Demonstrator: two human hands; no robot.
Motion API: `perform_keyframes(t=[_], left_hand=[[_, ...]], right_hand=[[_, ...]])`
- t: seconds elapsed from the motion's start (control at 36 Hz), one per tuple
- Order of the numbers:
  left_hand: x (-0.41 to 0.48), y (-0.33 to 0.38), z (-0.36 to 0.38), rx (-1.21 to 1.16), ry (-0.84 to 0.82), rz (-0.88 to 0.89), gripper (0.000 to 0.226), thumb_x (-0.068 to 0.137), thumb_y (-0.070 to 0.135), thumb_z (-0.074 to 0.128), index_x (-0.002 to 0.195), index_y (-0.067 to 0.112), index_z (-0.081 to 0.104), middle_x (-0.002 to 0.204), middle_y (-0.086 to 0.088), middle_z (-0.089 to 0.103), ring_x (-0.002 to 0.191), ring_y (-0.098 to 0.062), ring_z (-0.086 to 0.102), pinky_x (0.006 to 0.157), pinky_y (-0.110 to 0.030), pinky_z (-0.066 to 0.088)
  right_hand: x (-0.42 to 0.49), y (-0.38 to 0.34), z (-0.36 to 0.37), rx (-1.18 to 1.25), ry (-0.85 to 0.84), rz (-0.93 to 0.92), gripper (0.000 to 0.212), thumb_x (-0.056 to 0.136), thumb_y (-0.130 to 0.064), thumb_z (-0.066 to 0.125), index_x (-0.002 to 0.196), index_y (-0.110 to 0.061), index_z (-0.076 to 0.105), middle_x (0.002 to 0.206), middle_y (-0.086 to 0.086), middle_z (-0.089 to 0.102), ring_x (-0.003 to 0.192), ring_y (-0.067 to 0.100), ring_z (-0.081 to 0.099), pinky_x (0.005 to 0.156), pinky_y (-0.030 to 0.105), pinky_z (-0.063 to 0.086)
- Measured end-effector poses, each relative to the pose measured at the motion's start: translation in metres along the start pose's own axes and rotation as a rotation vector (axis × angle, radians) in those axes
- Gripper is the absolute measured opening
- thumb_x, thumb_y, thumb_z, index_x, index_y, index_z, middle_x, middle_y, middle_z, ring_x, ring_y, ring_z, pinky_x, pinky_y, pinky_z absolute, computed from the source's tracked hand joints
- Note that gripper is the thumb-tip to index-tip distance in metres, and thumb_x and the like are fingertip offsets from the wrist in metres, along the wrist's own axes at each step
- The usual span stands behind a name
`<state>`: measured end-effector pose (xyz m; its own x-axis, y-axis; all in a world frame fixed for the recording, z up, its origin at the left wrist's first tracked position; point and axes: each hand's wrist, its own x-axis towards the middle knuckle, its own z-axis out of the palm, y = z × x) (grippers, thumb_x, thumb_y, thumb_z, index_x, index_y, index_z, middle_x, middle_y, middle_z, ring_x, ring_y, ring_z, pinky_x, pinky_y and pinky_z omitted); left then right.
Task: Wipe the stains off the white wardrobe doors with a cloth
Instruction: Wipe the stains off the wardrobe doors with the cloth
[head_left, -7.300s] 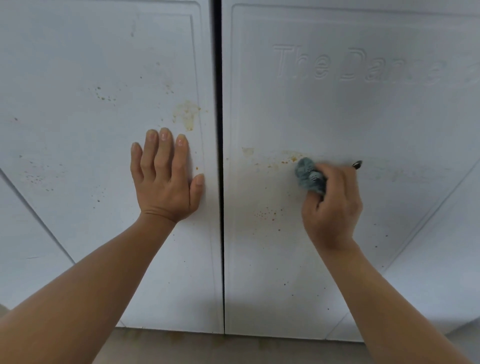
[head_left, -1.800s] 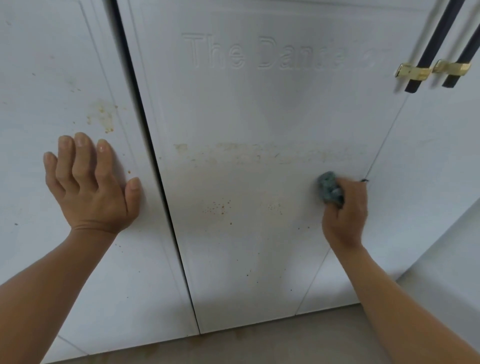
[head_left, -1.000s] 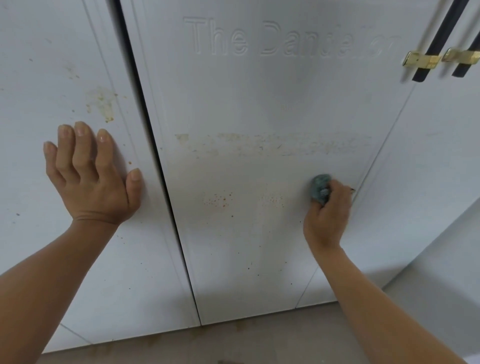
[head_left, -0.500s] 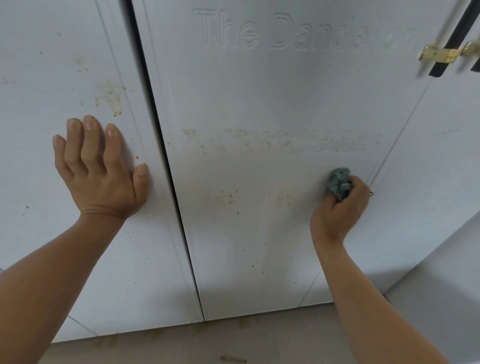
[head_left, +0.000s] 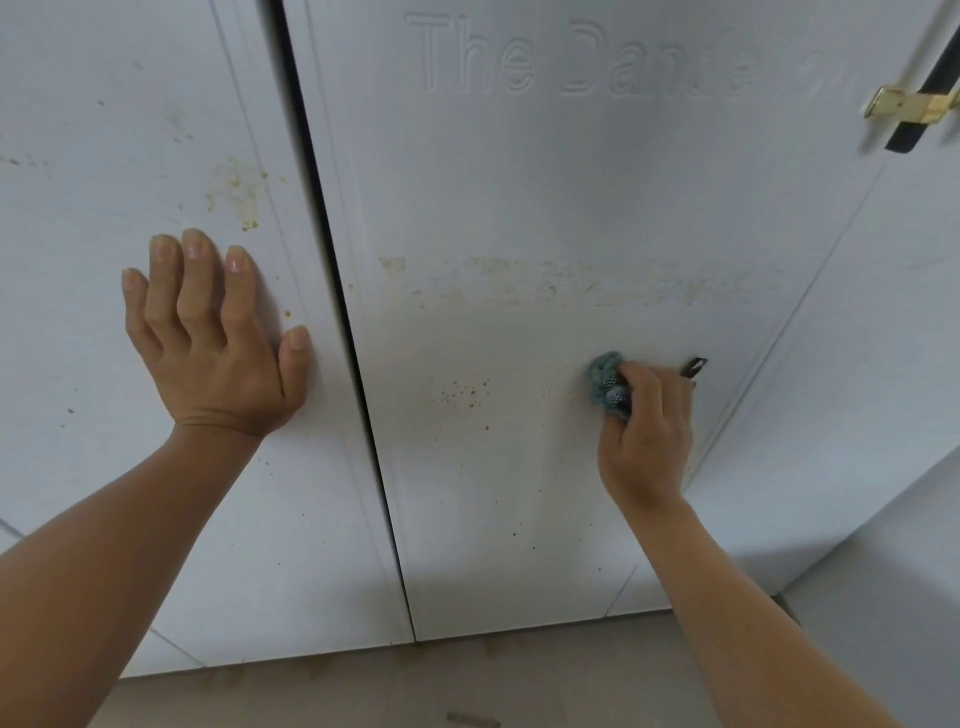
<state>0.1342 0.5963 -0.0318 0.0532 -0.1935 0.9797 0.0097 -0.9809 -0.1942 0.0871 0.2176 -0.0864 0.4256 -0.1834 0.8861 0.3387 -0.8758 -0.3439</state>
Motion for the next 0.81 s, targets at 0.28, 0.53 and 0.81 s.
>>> perform_keyframes(t=[0.28,0.53,0.81], left_hand=[[-0.001,-0.001,0.001,-0.001,0.002,0.004,0.072,0.101,0.044,0.038,0.159,0.004,0.027,0.163,-0.019,0.022,0.159,-0.031,0.010,0.126,-0.055,0.015],[0.000,0.000,0.001,-0.010,0.004,-0.007,0.070,0.100,0.044,0.038,0.156,0.003,0.031,0.161,-0.020,0.025,0.159,-0.030,0.009,0.126,-0.055,0.016],[0.000,0.000,0.002,0.016,0.014,0.008,0.071,0.099,0.045,0.040,0.155,0.003,0.031,0.159,-0.021,0.028,0.159,-0.030,0.010,0.127,-0.052,0.014]], right_hand=[[0.013,-0.011,0.004,-0.009,0.021,-0.175,0.032,0.079,0.007,0.052,0.108,-0.006,0.054,0.091,0.019,0.063,0.088,0.030,0.048,0.074,0.038,0.044],[0.003,-0.025,0.018,0.014,0.088,-0.167,0.023,0.087,0.005,0.051,0.105,-0.008,0.057,0.089,0.016,0.065,0.080,0.033,0.055,0.074,0.041,0.048],[0.005,-0.042,0.020,0.019,0.097,-0.048,0.036,0.078,0.007,0.049,0.111,-0.009,0.053,0.096,0.019,0.062,0.091,0.032,0.051,0.070,0.037,0.047]])
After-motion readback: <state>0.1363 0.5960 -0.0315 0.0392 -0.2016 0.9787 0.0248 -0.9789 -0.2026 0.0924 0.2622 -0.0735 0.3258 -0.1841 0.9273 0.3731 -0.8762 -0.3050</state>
